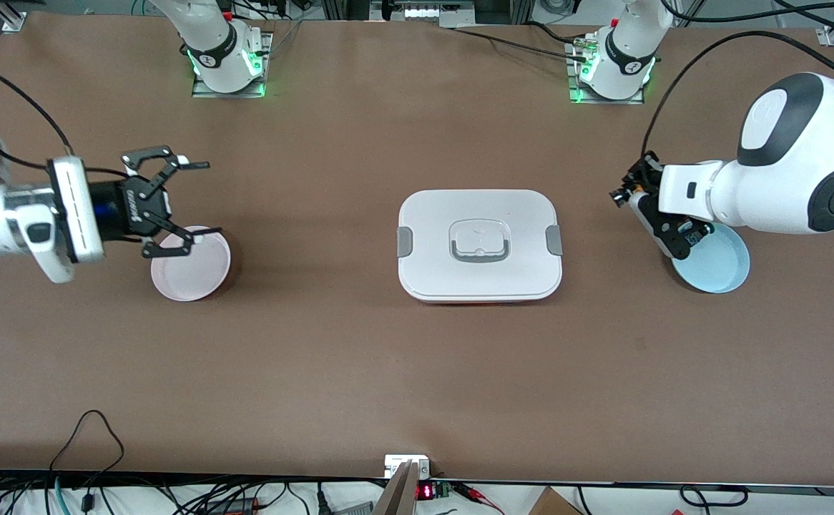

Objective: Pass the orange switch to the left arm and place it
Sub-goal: 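Carry the orange switch with the left gripper to the blue plate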

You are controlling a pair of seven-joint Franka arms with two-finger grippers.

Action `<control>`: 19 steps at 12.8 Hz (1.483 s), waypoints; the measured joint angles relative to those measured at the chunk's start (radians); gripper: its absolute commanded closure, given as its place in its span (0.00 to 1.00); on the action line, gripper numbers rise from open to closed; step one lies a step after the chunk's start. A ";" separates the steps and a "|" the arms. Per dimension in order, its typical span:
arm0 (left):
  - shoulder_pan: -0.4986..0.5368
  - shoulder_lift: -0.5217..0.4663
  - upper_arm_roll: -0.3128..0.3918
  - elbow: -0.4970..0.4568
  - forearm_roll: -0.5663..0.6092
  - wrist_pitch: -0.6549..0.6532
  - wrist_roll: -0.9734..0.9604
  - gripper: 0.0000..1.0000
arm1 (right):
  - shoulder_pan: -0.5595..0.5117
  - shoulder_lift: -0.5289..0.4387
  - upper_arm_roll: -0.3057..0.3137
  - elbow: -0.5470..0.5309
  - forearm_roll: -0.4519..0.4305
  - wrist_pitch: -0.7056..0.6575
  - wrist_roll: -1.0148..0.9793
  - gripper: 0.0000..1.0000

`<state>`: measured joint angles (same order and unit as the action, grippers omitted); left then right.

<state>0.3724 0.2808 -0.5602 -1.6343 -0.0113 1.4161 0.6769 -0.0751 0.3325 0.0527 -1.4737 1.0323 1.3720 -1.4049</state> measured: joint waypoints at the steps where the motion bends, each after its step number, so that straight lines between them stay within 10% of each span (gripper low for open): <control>1: 0.000 0.000 0.000 0.004 0.086 0.001 0.058 0.71 | -0.003 -0.033 -0.002 0.000 -0.049 -0.005 0.042 0.00; 6: 0.051 0.015 0.006 -0.008 0.345 0.168 0.349 0.71 | -0.022 -0.173 -0.005 0.000 -0.375 -0.016 0.270 0.00; 19: 0.461 0.256 0.017 -0.324 0.369 0.916 0.850 0.73 | 0.129 -0.278 0.005 -0.043 -0.926 0.193 0.793 0.00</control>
<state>0.8334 0.5370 -0.5428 -1.9586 0.3573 2.3322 1.5272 0.0540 0.0548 0.0580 -1.5165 0.1061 1.5651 -0.6123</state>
